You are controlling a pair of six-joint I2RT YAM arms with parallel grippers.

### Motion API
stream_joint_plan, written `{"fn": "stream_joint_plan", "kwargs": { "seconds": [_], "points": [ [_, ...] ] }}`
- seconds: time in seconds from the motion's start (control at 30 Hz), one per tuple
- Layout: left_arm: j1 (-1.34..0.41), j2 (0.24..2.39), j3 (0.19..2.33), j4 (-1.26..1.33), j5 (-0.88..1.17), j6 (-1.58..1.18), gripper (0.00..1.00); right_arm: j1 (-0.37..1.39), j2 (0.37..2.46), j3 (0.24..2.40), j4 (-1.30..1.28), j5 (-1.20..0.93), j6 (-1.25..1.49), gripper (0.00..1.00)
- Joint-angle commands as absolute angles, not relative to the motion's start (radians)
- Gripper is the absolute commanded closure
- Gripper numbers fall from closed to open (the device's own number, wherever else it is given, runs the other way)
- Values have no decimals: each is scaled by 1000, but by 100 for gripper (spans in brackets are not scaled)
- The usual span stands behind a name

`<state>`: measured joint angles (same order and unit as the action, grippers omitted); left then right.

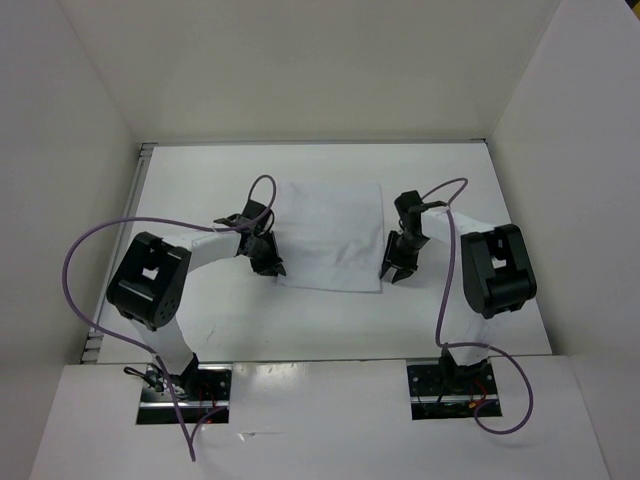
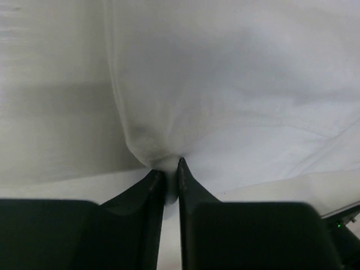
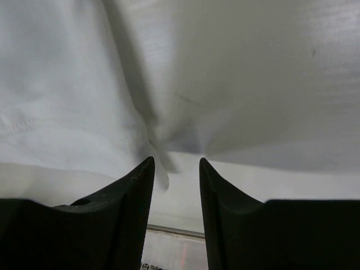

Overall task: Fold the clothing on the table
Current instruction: Fold the skirt

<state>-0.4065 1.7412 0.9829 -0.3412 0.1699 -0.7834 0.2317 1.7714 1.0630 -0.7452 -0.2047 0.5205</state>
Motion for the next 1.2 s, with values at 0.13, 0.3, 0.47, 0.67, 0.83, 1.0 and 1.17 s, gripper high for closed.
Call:
{"fn": "stream_joint_plan", "kwargs": {
  "seconds": [0.13,0.3,0.47,0.67,0.83,1.0,1.17],
  "points": [
    [-411,1832,936,-334,133,-759,100,239,1623,1006,-769,-272,532,54],
    [-411,1832,945,-353,133,-750,100,239,1696,1006,-707,-291,532,52],
    [-411,1832,945,-362,133,-750,100,261,1784,996,-654,-291,541,52],
    [-411,1865,981,-334,169,-741,100,261,1858,1092,-601,-279,541,72],
    [-377,1861,1305,-419,169,-651,100,241,1764,1538,-773,-68,497,100],
    [-327,1809,1846,-489,198,-514,100,177,1753,2121,-945,47,423,100],
    [-295,1729,1863,-528,198,-471,100,187,1708,2127,-973,-29,403,100]
  ]
}}
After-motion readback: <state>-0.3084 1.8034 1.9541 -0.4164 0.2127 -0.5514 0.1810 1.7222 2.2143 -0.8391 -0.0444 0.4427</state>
